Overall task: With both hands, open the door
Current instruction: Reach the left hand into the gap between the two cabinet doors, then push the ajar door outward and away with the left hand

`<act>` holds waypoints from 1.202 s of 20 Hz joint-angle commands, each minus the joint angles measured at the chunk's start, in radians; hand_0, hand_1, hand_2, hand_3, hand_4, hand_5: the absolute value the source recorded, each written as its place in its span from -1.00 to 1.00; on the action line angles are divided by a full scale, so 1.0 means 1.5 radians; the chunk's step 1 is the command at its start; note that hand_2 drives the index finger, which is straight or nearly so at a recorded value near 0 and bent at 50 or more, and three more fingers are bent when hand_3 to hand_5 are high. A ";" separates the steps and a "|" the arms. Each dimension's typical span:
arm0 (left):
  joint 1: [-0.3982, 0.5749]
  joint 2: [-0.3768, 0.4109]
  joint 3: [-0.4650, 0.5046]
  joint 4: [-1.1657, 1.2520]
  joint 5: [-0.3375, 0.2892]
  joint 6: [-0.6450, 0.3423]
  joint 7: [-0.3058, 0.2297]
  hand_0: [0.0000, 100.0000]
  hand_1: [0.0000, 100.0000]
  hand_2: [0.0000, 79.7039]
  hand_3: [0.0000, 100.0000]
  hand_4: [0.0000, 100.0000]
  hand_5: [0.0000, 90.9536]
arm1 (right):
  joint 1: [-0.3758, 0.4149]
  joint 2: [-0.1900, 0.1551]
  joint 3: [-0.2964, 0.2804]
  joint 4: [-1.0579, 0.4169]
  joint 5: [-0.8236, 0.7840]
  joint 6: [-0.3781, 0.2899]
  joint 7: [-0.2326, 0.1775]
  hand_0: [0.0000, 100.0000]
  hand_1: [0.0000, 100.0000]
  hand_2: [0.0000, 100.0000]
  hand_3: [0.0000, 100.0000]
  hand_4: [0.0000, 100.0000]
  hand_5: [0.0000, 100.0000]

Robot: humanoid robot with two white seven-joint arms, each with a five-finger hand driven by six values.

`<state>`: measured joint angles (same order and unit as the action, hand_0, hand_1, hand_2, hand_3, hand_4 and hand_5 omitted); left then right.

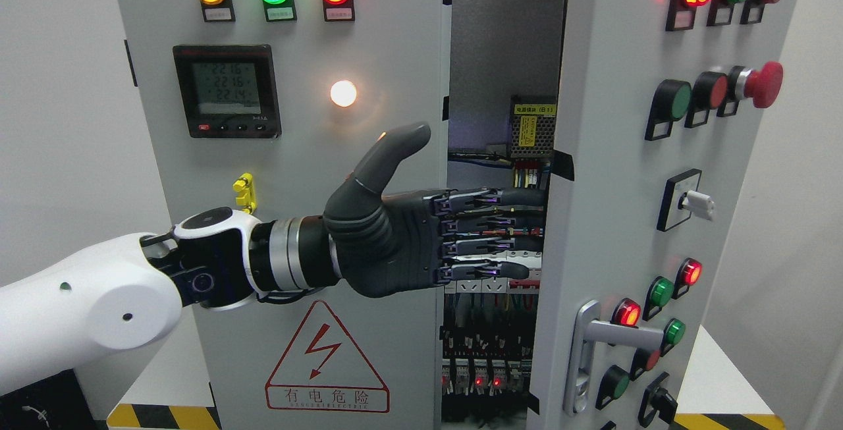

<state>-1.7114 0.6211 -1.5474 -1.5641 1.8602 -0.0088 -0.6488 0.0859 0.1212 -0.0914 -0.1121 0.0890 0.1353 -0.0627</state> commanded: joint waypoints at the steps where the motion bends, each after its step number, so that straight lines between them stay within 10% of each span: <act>1: -0.011 -0.116 0.002 0.028 0.000 0.001 0.002 -1.00 -1.00 -1.00 -1.00 -1.00 -1.00 | 0.000 0.000 0.000 -0.001 0.000 0.000 0.000 -1.00 -1.00 -1.00 -1.00 -1.00 -1.00; 7: -0.053 -0.186 0.004 0.036 -0.004 0.001 0.009 -1.00 -1.00 -1.00 -1.00 -1.00 -1.00 | 0.000 0.000 0.000 0.000 0.000 0.000 0.000 -1.00 -1.00 -1.00 -1.00 -1.00 -1.00; 11: -0.061 -0.269 0.016 0.036 -0.011 0.000 0.113 -1.00 -1.00 -1.00 -1.00 -1.00 -1.00 | 0.000 0.000 0.000 0.000 0.000 0.000 0.000 -1.00 -1.00 -1.00 -1.00 -1.00 -1.00; 24: -0.060 -0.447 0.077 0.113 -0.063 0.000 0.244 -1.00 -1.00 -1.00 -1.00 -1.00 -1.00 | 0.000 0.000 0.000 0.000 0.000 0.000 0.000 -1.00 -1.00 -1.00 -1.00 -1.00 -1.00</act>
<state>-1.8136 0.1593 -1.4914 -1.4581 1.8142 -0.0057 -0.3224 0.0859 0.1212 -0.0917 -0.1123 0.0890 0.1352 -0.0627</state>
